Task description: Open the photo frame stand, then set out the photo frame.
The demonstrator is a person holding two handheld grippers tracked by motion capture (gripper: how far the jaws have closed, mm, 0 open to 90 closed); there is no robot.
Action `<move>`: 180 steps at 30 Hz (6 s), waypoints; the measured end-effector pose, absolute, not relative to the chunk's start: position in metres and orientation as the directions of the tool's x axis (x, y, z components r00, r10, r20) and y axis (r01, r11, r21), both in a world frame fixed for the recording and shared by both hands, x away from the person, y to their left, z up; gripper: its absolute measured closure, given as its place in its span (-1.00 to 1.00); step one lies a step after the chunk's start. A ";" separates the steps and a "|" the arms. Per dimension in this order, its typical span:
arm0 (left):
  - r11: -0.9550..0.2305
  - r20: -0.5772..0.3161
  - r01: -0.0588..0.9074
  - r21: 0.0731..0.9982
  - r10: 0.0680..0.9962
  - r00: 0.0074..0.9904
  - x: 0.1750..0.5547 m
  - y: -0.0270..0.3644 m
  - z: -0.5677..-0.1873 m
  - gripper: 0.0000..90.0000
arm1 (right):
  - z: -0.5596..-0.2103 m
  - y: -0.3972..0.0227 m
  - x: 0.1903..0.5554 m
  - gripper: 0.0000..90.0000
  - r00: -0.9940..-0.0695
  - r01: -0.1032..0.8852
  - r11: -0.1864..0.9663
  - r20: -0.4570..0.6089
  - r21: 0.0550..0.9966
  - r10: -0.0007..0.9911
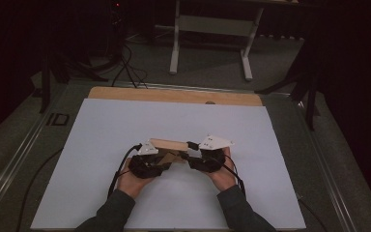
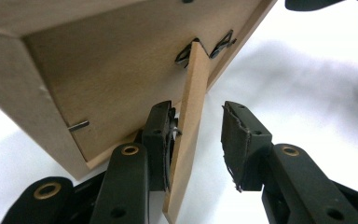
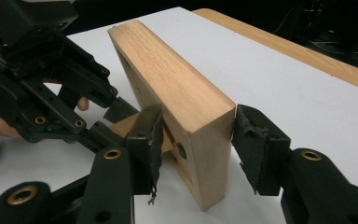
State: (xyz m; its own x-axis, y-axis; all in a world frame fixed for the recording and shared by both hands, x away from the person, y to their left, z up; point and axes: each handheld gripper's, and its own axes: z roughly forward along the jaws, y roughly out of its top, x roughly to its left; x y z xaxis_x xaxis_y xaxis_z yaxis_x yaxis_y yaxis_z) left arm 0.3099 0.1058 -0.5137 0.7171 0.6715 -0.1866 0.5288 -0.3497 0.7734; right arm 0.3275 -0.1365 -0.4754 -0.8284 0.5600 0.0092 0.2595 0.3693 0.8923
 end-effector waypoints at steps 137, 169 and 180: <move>-0.359 -0.080 0.462 0.811 0.714 0.695 0.271 0.125 -0.492 0.79 | -0.476 -0.152 0.333 0.99 -0.764 0.353 0.266 0.113 0.897 0.635; -0.334 -0.070 0.482 0.810 0.761 0.645 0.283 0.122 -0.492 0.99 | -0.470 -0.141 0.331 0.97 -0.803 0.321 0.245 0.126 0.915 0.583; -0.317 -0.094 0.497 0.808 0.764 0.638 0.290 0.119 -0.493 0.99 | -0.469 -0.141 0.330 0.97 -0.810 0.319 0.256 0.123 0.913 0.573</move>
State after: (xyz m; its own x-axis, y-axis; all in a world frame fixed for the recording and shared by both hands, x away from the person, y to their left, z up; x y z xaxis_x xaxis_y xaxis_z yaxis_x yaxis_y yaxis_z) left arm 0.2901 0.1194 -0.4931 0.6385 0.7639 -0.0936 0.4973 -0.3166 0.8078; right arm 0.3295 -0.1410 -0.4692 -0.8104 0.5730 0.1226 0.3188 0.2556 0.9127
